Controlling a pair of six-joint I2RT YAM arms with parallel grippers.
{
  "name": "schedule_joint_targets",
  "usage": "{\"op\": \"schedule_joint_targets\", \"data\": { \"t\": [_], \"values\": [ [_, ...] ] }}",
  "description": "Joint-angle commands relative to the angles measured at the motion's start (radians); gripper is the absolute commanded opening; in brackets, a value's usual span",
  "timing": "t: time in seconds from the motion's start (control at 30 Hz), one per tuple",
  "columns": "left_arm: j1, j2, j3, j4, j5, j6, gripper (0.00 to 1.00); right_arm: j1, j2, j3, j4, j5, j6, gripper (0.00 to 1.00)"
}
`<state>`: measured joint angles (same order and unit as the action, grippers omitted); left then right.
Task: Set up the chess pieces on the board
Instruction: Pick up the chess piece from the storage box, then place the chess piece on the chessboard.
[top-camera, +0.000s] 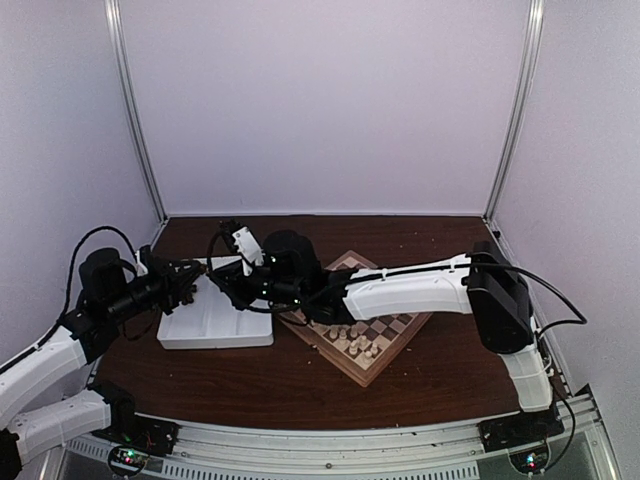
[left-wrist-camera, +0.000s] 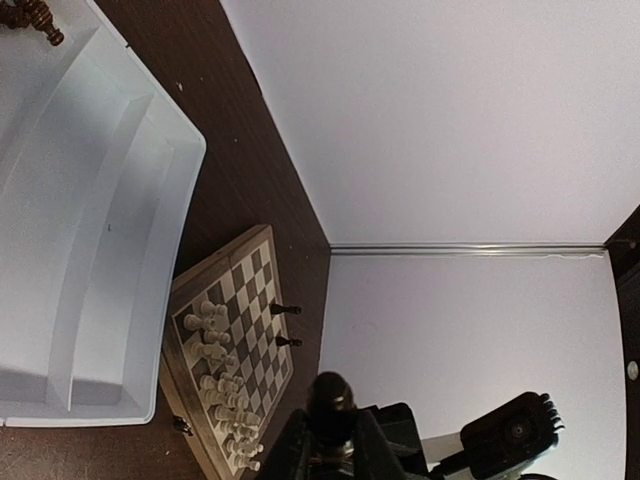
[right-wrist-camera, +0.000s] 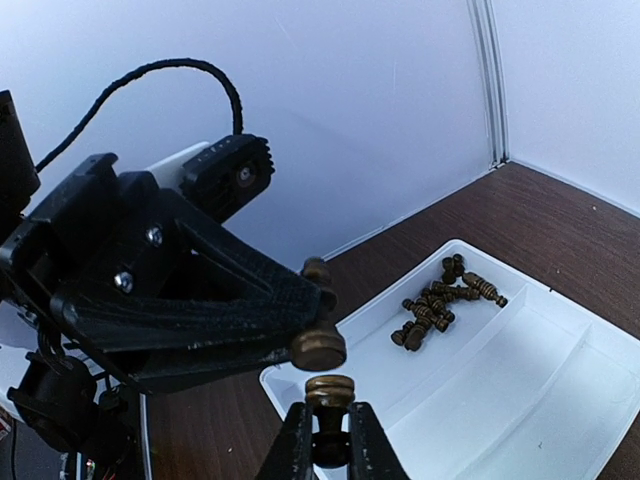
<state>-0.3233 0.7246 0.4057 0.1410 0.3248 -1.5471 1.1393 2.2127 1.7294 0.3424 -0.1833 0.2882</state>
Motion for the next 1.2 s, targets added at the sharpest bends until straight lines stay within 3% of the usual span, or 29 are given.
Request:
{"op": "schedule_joint_targets", "data": {
  "t": [0.0,0.33,0.77,0.97,1.17],
  "values": [
    [-0.003,-0.022,-0.011,0.031,-0.058,0.026,0.16,0.008,-0.06,-0.058,0.03,0.009,0.001,0.02],
    [-0.002,-0.032,0.015,-0.047,-0.121,0.136,0.16,0.004,-0.171,-0.177,-0.014,0.064,-0.027,0.01],
    [0.015,0.028,0.256,-0.536,-0.201,0.699,0.16,-0.078,-0.489,-0.3,-0.788,0.134,-0.121,0.04],
    [0.016,0.093,0.28,-0.579,-0.293,0.867,0.16,-0.153,-0.561,-0.292,-1.132,0.234,-0.086,0.04],
    [0.017,0.161,0.285,-0.561,-0.4,0.956,0.16,-0.295,-0.623,-0.342,-1.274,0.216,-0.076,0.04]
  ]
}}
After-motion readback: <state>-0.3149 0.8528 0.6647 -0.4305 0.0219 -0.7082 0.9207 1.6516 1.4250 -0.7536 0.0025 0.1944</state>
